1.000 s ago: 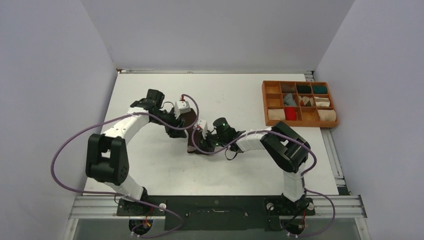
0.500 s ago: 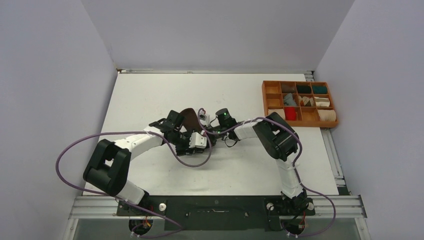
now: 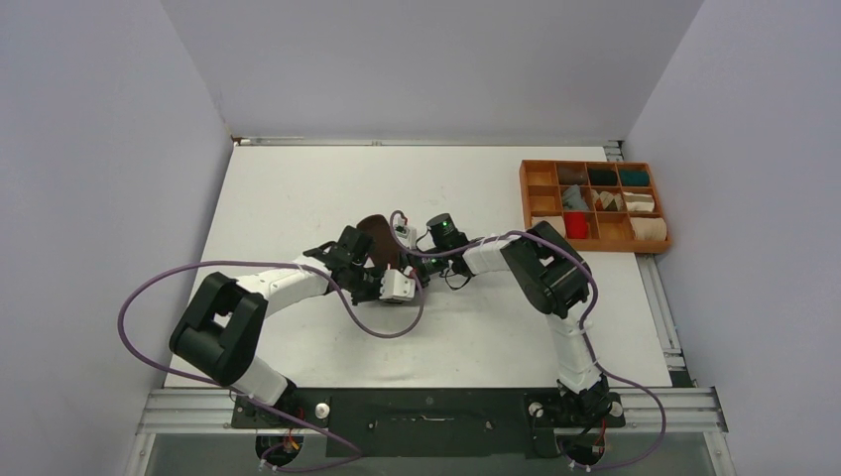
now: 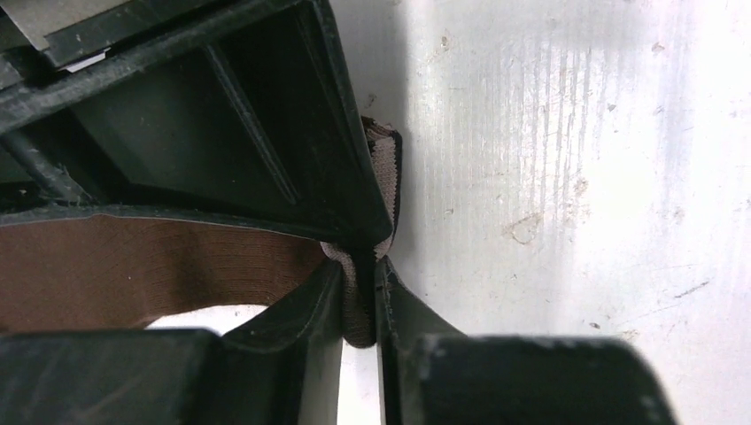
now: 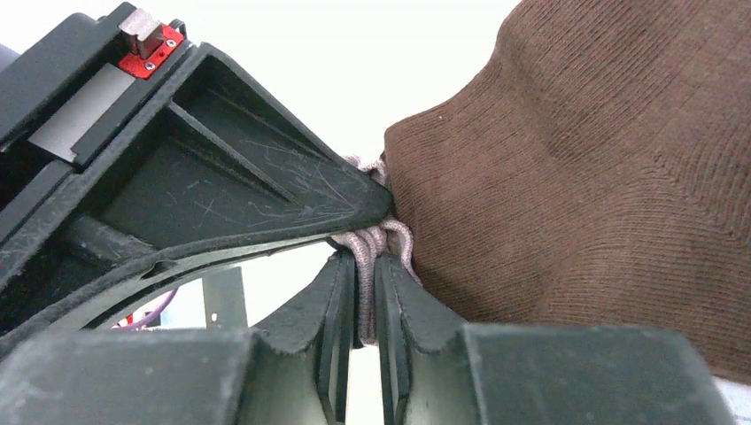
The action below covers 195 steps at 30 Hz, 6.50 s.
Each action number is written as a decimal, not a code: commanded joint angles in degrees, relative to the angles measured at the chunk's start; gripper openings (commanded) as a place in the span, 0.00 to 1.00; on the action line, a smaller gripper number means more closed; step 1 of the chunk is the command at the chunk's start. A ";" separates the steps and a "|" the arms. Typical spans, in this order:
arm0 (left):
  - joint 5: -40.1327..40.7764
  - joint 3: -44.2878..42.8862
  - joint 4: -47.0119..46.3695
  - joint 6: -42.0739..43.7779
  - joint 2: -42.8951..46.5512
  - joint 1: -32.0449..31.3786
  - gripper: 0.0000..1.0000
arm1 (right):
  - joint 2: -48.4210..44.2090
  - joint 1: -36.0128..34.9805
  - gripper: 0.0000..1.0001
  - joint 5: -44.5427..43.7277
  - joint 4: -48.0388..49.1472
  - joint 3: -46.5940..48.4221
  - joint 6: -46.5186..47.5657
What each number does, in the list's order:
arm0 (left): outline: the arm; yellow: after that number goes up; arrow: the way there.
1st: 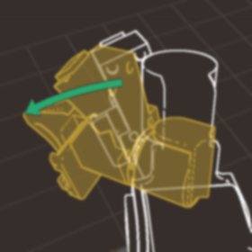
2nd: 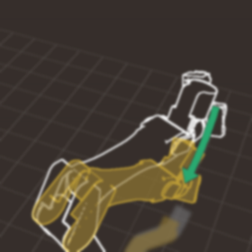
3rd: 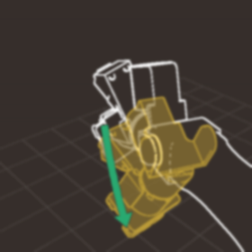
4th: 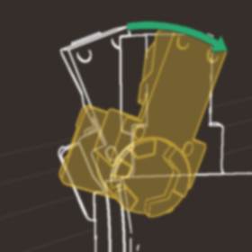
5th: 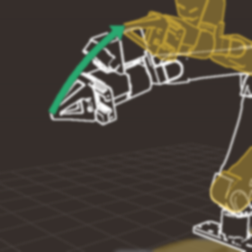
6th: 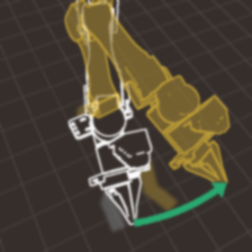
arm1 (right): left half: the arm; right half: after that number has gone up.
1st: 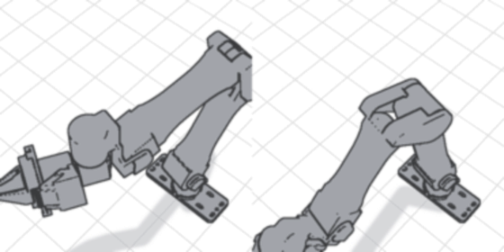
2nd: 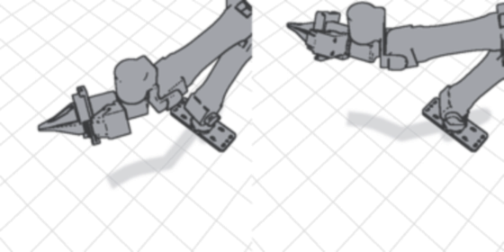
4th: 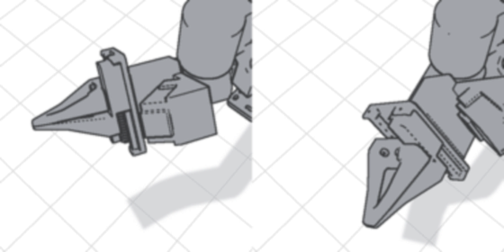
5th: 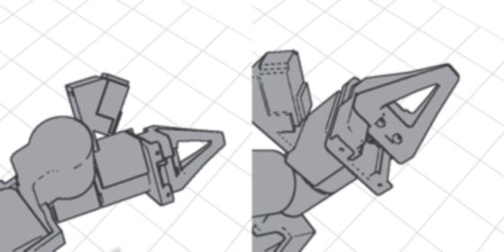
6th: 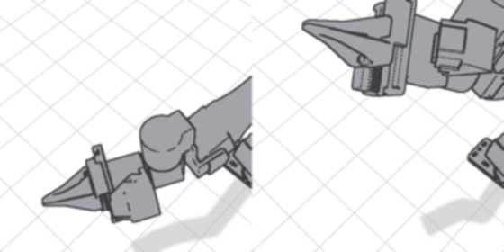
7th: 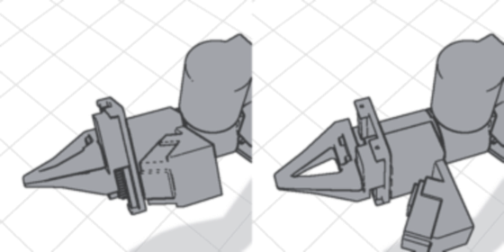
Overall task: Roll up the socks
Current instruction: Roll the sock at the center of the board.
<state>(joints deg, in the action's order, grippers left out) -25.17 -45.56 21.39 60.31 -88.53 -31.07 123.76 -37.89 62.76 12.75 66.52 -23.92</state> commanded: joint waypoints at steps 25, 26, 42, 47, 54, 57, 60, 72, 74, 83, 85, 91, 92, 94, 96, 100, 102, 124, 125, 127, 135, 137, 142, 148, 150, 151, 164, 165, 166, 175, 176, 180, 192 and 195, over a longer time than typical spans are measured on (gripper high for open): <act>-21.00 -23.48 35.33 -6.60 -23.49 11.65 0.00 | -31.00 0.14 0.61 -20.29 5.69 -25.18 29.01; -21.28 -23.90 35.54 -6.68 -23.68 11.58 0.00 | -32.65 -1.85 0.63 -23.38 8.16 -26.77 33.56; -25.56 -29.32 40.30 -5.91 -25.54 10.74 0.01 | -21.00 -15.36 0.68 -34.52 17.88 -22.51 54.87; -25.86 -31.15 41.12 -5.91 -27.17 10.40 0.04 | -19.26 -16.13 0.57 -34.95 19.42 -22.99 52.82; -24.28 -31.72 39.70 -6.97 -27.65 7.77 0.08 | -18.25 -16.77 0.43 -36.75 20.48 -23.22 50.04; -23.40 -32.04 39.83 -6.54 -27.57 6.41 0.09 | -17.51 -16.78 0.35 -37.21 20.56 -22.88 48.64; -22.66 -32.28 39.45 -6.79 -27.94 6.09 0.09 | -17.38 -16.78 0.23 -38.41 19.11 -21.82 46.80; -18.62 -29.62 32.39 -10.82 -23.79 9.18 0.41 | -19.49 -15.23 0.05 -40.42 2.73 -19.58 31.51; -20.79 -28.47 29.59 -10.85 -20.86 11.15 0.44 | -18.70 -14.21 0.05 -38.41 1.97 -19.18 28.33; -24.28 -18.26 20.40 -4.19 -3.41 15.64 0.50 | -11.55 -5.32 0.06 -20.56 1.59 -15.52 14.72; -22.42 -14.24 16.55 -1.58 -0.29 13.02 0.53 | -9.80 -3.98 0.06 -16.69 1.72 -14.41 13.07; -9.67 -6.27 3.73 1.29 1.34 2.89 0.56 | -4.79 -0.71 0.07 -9.28 3.61 -12.06 7.09; -7.53 -5.97 2.53 1.65 0.45 2.07 0.56 | -3.83 -0.42 0.08 -8.31 2.66 -11.24 6.58; -5.01 -5.34 1.16 3.16 -1.04 0.67 0.56 | -2.40 -0.39 0.08 -7.40 1.85 -10.16 6.33; -2.97 -4.75 -0.26 3.30 -2.34 -0.40 0.56 | -1.97 -0.35 0.09 -7.15 3.15 -10.08 5.35; -0.16 -3.22 -3.01 2.67 -3.48 -2.44 0.55 | -1.86 -0.34 0.09 -6.95 4.22 -9.69 4.62; 2.01 -2.17 -4.93 1.64 -3.58 -3.09 0.54 | -1.90 -0.32 0.10 -6.95 3.93 -9.28 4.68; -3.58 -12.41 20.12 -5.56 -12.95 2.11 0.00 | -16.27 8.43 0.47 -17.27 -9.20 -5.48 11.41; -4.30 -12.97 20.91 -5.57 -13.51 2.55 0.00 | -15.71 8.18 0.47 -18.83 -7.87 -5.40 10.58; -5.78 -13.46 21.54 -5.63 -13.83 3.45 0.00 | -14.10 7.49 0.51 -21.14 -6.46 -4.39 9.94; -8.45 -15.11 23.45 -5.16 -14.39 4.00 0.00 | -5.60 4.94 0.47 -24.99 -6.01 0.11 9.44; -9.19 -15.75 24.71 -4.70 -14.92 4.09 0.00 | -4.42 4.53 0.33 -24.74 -5.00 0.25 8.87; -11.75 -17.43 28.63 -3.01 -16.54 4.87 0.00 | -1.80 4.40 0.07 -22.44 -2.14 2.12 6.18; -14.73 -21.29 35.69 -0.37 -19.49 6.01 0.00 | 0.67 5.01 0.05 -24.06 1.09 4.86 2.62; -14.91 -21.94 36.13 -1.06 -20.46 6.10 0.00 | 1.22 5.02 0.05 -24.49 1.47 5.52 2.32; -14.80 -22.26 36.13 -1.88 -21.10 6.18 0.00 | 1.41 5.02 0.05 -24.60 1.63 5.63 2.26; -13.56 -34.07 40.07 -15.15 -35.82 11.57 0.00 | -14.98 6.07 0.50 -21.31 1.80 -6.71 13.65; -13.78 -34.67 40.39 -15.55 -36.62 11.87 0.00 | -17.70 6.07 0.52 -21.44 2.22 -8.94 15.50; -14.03 -35.21 40.59 -15.79 -37.37 12.12 0.00 | -19.78 6.07 0.53 -21.39 3.50 -11.43 16.90; -13.06 -40.61 44.01 -16.78 -41.90 12.70 0.00 | -33.07 -4.62 0.80 -28.13 23.14 -33.38 45.97; -12.94 -40.92 44.20 -16.80 -42.17 12.70 0.00 | -32.94 -6.68 0.84 -31.90 24.16 -33.44 49.84; -12.51 -41.40 44.48 -16.85 -42.72 12.61 0.00 | -27.10 -10.14 0.88 -33.36 19.17 -26.21 58.91; -12.48 -41.89 45.75 -15.00 -43.19 12.61 0.00 | -17.18 -13.43 0.37 -35.74 7.88 -17.76 63.81; -13.30 -41.70 46.41 -13.36 -42.62 12.61 0.05 | -16.54 -13.35 0.23 -37.21 5.50 -16.81 60.07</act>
<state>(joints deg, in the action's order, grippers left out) -47.79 -87.59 71.33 41.69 -128.49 -18.79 106.04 -51.03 27.79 21.93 48.05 39.05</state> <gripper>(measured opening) 0.063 0.302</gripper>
